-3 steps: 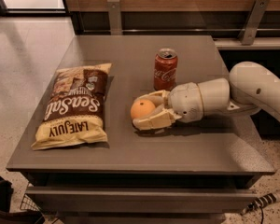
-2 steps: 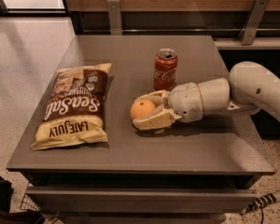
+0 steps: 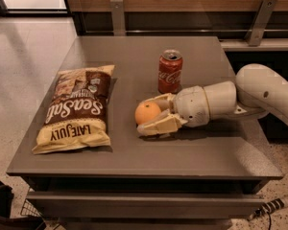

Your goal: Move orange near brown chip bag

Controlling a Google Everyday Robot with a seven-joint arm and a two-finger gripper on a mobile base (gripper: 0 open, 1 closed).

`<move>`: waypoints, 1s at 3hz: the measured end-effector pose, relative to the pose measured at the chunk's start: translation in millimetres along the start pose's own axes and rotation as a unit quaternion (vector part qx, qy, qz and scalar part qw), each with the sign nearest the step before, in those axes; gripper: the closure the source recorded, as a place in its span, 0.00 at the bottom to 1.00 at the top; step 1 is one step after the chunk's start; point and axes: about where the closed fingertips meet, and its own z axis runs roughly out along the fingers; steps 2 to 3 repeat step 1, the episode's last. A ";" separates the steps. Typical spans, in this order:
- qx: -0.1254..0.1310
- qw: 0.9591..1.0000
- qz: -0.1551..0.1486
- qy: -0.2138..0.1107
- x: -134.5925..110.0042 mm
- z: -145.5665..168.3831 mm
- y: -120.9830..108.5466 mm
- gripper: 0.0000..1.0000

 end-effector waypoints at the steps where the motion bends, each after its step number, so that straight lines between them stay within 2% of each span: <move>1: -0.002 1.000 -0.001 0.000 -0.6 1.8 0.7 0.00; 3: -0.002 1.000 -0.001 0.000 -0.6 1.8 0.7 0.00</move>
Offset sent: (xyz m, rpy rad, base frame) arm 0.0000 0.0000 0.0000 0.0000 0.0000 0.0000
